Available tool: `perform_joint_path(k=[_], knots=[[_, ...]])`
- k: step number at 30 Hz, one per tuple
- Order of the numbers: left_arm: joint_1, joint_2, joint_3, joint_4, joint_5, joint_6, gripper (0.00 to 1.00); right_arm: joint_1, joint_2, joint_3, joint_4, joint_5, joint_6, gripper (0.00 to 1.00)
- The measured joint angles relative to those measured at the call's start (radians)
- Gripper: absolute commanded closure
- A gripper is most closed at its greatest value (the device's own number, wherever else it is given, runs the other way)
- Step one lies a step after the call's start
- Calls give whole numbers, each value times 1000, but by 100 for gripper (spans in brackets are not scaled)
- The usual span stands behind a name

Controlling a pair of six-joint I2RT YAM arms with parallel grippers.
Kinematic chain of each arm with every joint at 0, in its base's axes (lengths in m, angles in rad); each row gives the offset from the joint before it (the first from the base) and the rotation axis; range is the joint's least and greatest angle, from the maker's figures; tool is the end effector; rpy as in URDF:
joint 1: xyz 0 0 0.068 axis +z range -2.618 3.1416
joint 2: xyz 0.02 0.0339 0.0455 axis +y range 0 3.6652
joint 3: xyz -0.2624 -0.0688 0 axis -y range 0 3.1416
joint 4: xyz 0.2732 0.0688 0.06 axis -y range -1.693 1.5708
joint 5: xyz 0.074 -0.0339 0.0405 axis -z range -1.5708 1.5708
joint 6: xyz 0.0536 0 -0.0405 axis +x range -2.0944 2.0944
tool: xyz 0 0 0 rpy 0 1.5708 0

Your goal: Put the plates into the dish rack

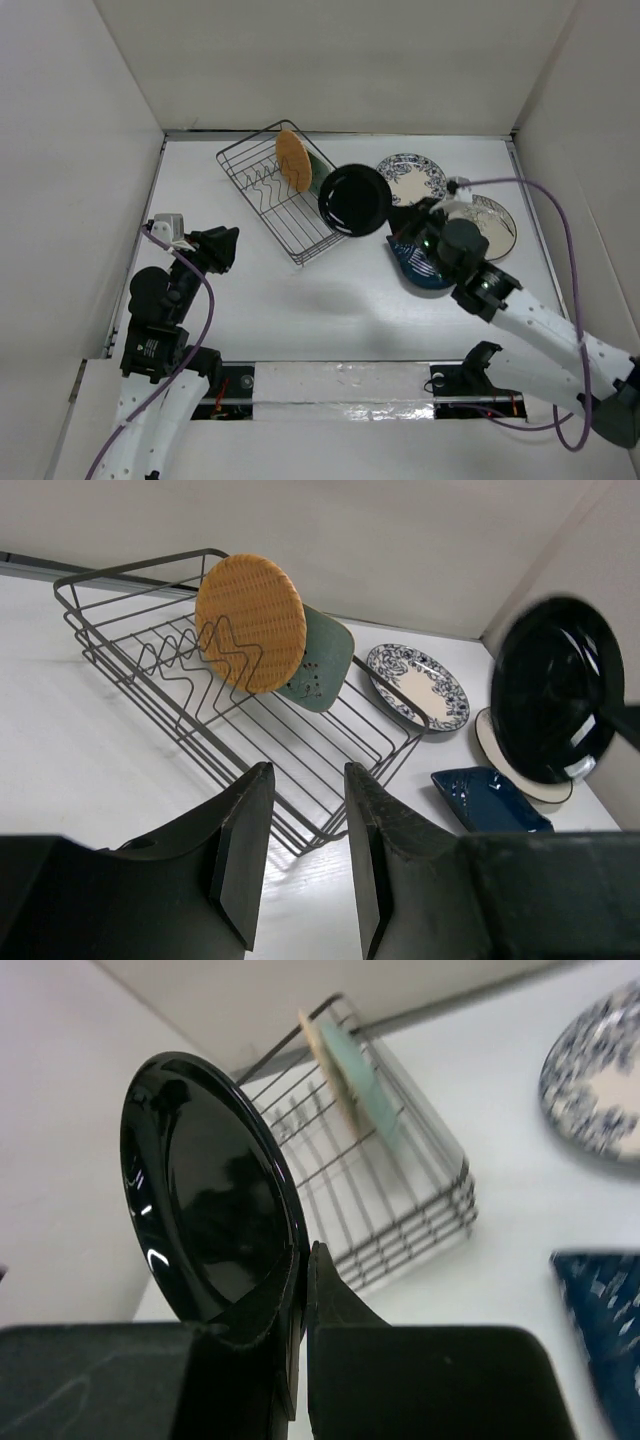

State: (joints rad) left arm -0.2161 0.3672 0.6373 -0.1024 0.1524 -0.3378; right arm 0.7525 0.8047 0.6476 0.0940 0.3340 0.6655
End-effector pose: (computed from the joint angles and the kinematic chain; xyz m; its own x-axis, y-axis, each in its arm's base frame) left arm 0.1424 -0.0396 0.3596 0.0351 -0.3431 -0.9386 0.3919 0.8687 -0.3029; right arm 0.1884 0.1524 0.3112 -0.2874 0.5300 -0.7978 -0.2916 0.7450 0.6000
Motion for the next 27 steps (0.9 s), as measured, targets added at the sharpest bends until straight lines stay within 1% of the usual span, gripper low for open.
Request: perform_joint_path(k=[4, 8, 13, 18, 21, 27], knots=[[0, -4, 0, 0, 0, 0, 68, 9, 339, 314, 25, 96, -179, 100], [0, -5, 0, 0, 0, 0, 68, 22, 687, 625, -2, 171, -351, 100], [0, -5, 0, 0, 1, 0, 67, 42, 1029, 989, -73, 301, -588, 100], [0, -5, 0, 0, 1, 0, 67, 54, 1275, 1268, -87, 417, -790, 100], [0, -5, 0, 0, 1, 0, 67, 66, 1366, 1346, -82, 471, -890, 100], [0, -2, 0, 0, 2, 0, 67, 97, 1515, 1482, -88, 514, -1004, 100]])
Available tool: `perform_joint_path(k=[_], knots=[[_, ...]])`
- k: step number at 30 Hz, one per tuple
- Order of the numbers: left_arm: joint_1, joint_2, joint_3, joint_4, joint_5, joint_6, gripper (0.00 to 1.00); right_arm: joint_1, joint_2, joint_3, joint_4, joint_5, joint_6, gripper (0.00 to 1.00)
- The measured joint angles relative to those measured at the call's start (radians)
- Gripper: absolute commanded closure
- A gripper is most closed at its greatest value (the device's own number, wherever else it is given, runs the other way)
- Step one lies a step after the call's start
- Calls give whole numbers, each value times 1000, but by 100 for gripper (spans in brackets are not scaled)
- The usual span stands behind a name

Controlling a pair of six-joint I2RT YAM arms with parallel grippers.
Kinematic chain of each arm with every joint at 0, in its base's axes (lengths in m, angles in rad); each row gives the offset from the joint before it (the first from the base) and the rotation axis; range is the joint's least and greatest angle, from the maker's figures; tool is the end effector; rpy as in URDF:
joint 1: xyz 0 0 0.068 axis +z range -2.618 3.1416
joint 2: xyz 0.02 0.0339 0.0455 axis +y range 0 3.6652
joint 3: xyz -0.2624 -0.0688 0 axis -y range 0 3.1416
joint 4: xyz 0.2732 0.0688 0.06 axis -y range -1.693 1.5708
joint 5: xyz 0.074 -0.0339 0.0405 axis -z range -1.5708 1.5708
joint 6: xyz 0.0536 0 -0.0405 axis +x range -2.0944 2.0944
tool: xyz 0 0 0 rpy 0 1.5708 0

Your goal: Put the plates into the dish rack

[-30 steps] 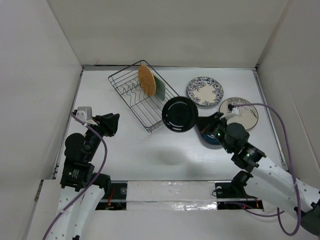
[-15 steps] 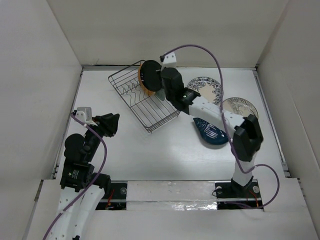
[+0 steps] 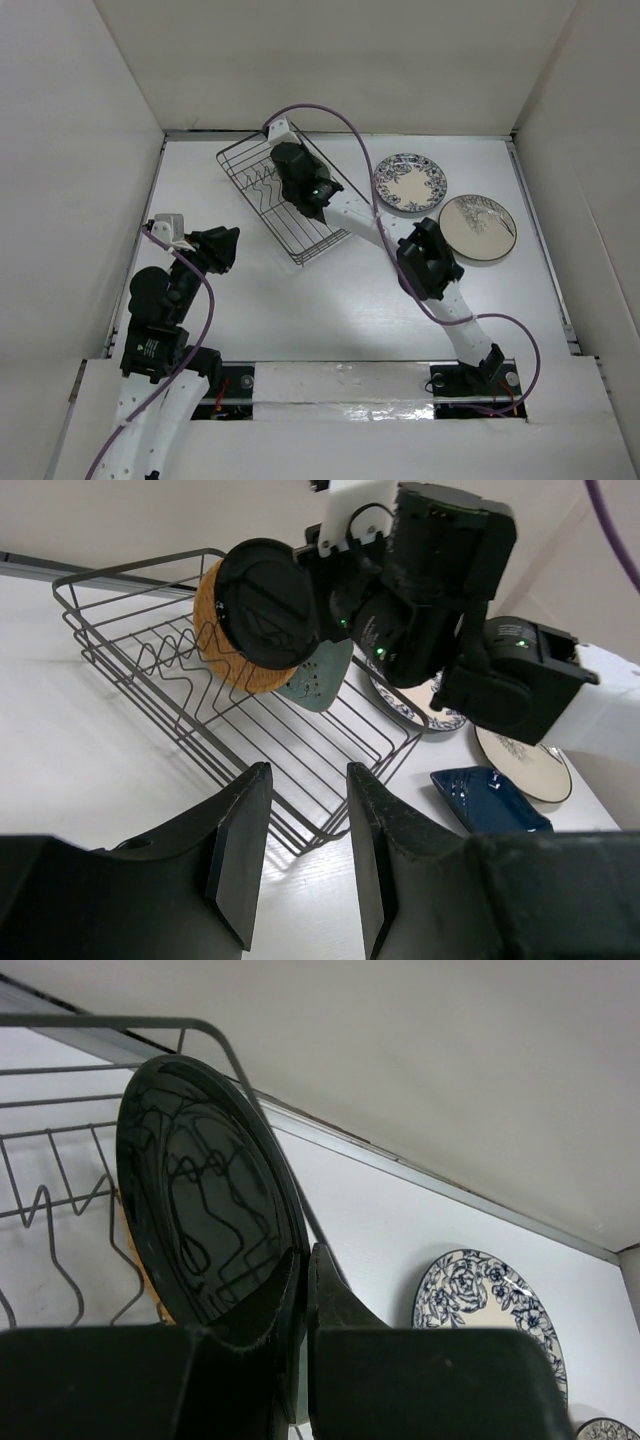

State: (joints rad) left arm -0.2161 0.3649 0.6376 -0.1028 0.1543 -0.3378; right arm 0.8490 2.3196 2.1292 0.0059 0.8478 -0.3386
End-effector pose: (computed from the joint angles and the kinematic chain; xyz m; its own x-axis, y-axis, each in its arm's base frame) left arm 0.1418 -0.0396 0.3600 0.0366 -0.3433 -0.9385 0.3942 0.8679 -0.3021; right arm 0.4173 0.4132 0.2928 -0.1111 -0.4589 -0.8815 -0.0493 0.8885 -0.4563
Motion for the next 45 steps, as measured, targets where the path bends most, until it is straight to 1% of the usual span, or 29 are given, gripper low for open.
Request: perform_joint_path(k=[5, 11, 16, 21, 25, 26, 28, 29, 32, 34, 36, 39, 40, 41, 42, 43, 44, 45], knots=[[0, 3, 0, 0, 3, 0, 67, 16, 78, 74, -16, 11, -13, 100], [0, 6, 0, 0, 3, 0, 67, 26, 103, 114, -32, 30, 0, 100], [0, 6, 0, 0, 6, 0, 67, 35, 131, 145, -44, 97, 48, 100], [0, 11, 0, 0, 11, 0, 67, 38, 135, 90, -72, 142, 140, 100], [0, 14, 0, 0, 14, 0, 67, 45, 137, 69, -71, 150, 169, 100], [0, 14, 0, 1, 14, 0, 67, 48, 137, 69, -63, 149, 169, 98], [0, 14, 0, 0, 14, 0, 67, 49, 141, 68, -51, 146, 169, 82], [0, 14, 0, 0, 14, 0, 67, 49, 143, 68, -42, 138, 169, 64], [0, 14, 0, 0, 14, 0, 67, 49, 150, 68, -30, 121, 169, 43], [0, 14, 0, 0, 14, 0, 67, 49, 150, 62, -17, 105, 172, 39], [0, 14, 0, 0, 14, 0, 67, 49, 131, 29, 6, 88, 175, 38], [0, 14, 0, 0, 14, 0, 67, 49, 21, -146, 39, 45, 203, 38], [0, 14, 0, 0, 14, 0, 67, 49, -32, -216, 45, 27, 218, 39], [0, 14, 0, 0, 14, 0, 67, 49, -96, -294, 65, 4, 236, 50], [0, 15, 0, 0, 14, 0, 67, 49, -173, -378, 77, -17, 254, 58], [0, 15, 0, 0, 14, 0, 67, 49, -258, -464, 95, -47, 285, 69], [0, 16, 0, 1, 14, 0, 67, 47, -349, -548, 112, -69, 315, 99], [0, 16, 0, 0, 14, 0, 67, 43, -445, -635, 142, -98, 347, 100]])
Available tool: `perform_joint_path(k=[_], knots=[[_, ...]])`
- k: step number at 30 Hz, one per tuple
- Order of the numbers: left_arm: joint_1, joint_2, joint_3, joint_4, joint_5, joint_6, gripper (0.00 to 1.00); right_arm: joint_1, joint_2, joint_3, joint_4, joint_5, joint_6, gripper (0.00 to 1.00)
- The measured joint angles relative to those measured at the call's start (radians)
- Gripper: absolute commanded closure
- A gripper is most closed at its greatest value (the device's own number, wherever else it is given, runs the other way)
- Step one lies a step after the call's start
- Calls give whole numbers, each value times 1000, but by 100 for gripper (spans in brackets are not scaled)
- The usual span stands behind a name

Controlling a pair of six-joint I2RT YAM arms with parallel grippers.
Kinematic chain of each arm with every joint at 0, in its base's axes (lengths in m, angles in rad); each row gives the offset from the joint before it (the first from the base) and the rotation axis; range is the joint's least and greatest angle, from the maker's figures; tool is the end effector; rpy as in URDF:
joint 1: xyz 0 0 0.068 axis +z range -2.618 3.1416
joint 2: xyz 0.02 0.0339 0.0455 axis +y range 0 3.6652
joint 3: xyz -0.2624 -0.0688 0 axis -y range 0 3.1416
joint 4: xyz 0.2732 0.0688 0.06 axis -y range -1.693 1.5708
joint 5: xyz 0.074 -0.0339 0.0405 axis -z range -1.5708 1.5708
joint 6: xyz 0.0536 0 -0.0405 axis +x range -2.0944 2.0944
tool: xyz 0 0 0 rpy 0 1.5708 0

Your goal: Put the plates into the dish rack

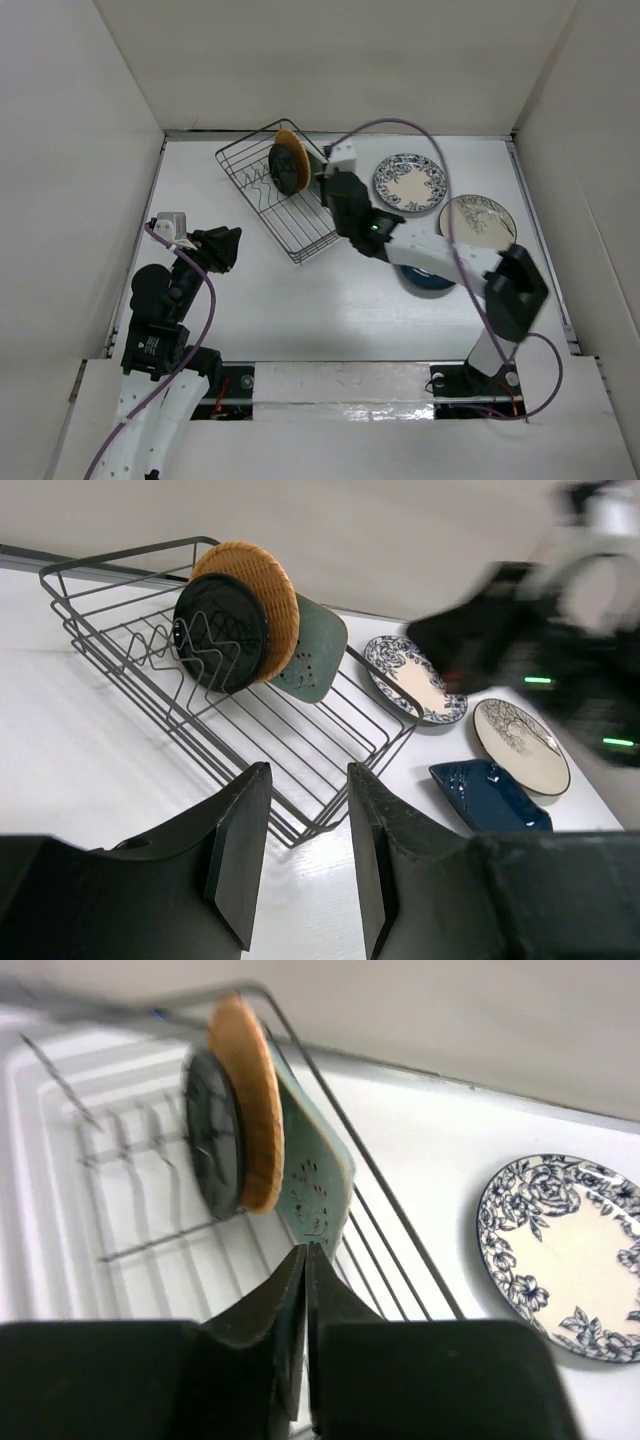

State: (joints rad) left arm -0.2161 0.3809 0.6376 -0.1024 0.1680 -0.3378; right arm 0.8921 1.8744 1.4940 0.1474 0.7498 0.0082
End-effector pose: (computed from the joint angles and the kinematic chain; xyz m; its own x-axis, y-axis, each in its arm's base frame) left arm 0.1453 -0.0411 0.3579 0.0181 -0.3385 -0.9408 0.4015 0.8642 -0.3032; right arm 0.3326 0.3542 0.2920 -0.1462 -0.1717 -0.9742 -0.1522 0.9770 -0.1494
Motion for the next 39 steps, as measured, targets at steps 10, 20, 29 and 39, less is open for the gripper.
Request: perform_joint_path(k=[10, 20, 29, 39], knots=[[0, 0, 0, 0, 0, 0, 75, -349, -723, -838, 101, -237, 442, 100], [0, -6, 0, 0, 0, 0, 75, -743, -1073, -1164, -142, -381, 675, 23], [0, -13, 0, 0, 1, 0, 75, -966, -942, -1168, -106, -571, 650, 23], [0, -15, 0, 0, 1, 0, 75, -915, -768, -1168, -13, -752, 632, 27]])
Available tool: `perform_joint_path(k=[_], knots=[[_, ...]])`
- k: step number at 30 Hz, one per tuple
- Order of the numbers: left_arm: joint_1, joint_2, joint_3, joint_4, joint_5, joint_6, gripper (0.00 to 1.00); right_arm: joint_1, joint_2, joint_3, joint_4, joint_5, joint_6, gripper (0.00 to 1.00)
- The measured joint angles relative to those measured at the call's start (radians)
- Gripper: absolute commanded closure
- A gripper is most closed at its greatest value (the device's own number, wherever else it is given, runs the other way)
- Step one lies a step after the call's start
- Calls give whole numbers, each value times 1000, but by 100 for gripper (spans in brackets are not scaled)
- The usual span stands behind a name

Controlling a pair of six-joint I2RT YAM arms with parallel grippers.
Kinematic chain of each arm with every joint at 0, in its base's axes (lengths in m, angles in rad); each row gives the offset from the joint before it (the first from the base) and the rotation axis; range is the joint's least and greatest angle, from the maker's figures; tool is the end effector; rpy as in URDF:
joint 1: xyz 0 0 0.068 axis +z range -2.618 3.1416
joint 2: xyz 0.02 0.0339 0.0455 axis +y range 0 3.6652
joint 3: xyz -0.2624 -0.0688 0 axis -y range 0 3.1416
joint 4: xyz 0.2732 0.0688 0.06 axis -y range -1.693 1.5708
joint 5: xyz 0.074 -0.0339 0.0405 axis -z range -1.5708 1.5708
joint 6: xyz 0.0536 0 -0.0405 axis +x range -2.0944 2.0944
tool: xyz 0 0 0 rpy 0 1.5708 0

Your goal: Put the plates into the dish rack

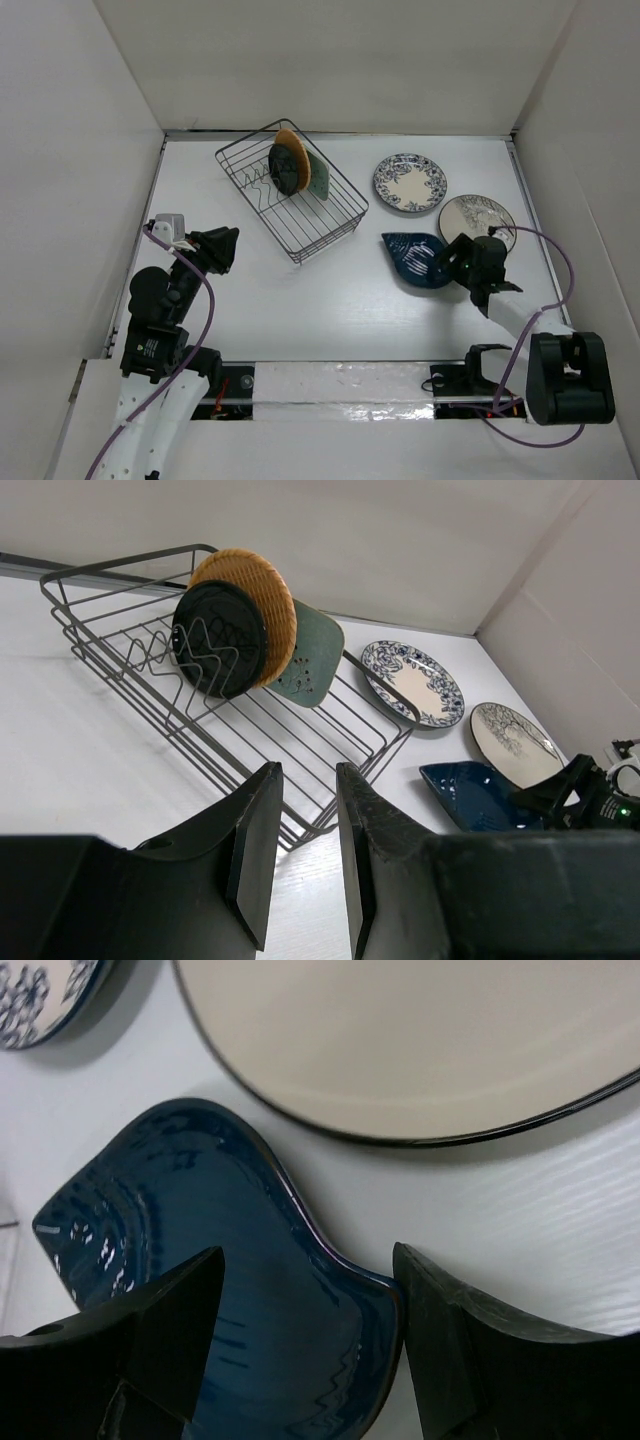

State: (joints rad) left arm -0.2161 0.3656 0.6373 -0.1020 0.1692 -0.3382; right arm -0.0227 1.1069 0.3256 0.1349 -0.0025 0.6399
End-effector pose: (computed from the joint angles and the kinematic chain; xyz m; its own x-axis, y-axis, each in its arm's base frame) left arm 0.1417 -0.0403 0.3598 0.0317 -0.3418 -0.9392 0.4070 0.8627 -0.3002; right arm 0.2406 -0.0053 0.1215 -0.4707 0.6080 -0.6394 0.3762 0.7938 0.4779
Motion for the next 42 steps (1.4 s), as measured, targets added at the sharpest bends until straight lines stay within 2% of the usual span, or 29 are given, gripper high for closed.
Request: perform_joint_path(k=[7, 10, 14, 19, 24, 28, 29, 31, 32, 34, 35, 39, 42], knots=[[0, 0, 0, 0, 3, 0, 75, 225, -1, 0, 0, -33, 49, 29], [0, 0, 0, 0, 3, 0, 75, 309, -7, -5, 1, -36, 76, 26], [0, 2, 0, 0, 3, 0, 75, 323, -42, -14, -5, -9, 87, 21], [0, 5, 0, 0, 6, 0, 75, 296, -1, 3, 13, 10, 59, 25], [0, 6, 0, 0, 6, 0, 75, 291, 200, 91, 99, -17, 23, 40], [0, 6, 0, 0, 6, 0, 75, 291, 285, 117, 174, -34, 23, 52], [0, 6, 0, 0, 6, 0, 75, 291, 297, 121, 185, -34, 27, 62], [0, 7, 0, 0, 6, 0, 75, 291, 316, 124, 193, -31, 39, 72], [0, 7, 0, 0, 6, 0, 75, 290, 322, 125, 197, -31, 44, 82], [0, 7, 0, 0, 6, 0, 75, 288, 327, 126, 200, -25, 64, 92], [0, 7, 0, 0, 6, 0, 75, 285, 327, 127, 209, -27, 77, 100], [0, 7, 0, 0, 6, 0, 75, 293, 299, 127, 204, 2, 100, 100], [0, 7, 0, 0, 6, 0, 75, 313, 183, 95, 133, 66, 94, 100]])
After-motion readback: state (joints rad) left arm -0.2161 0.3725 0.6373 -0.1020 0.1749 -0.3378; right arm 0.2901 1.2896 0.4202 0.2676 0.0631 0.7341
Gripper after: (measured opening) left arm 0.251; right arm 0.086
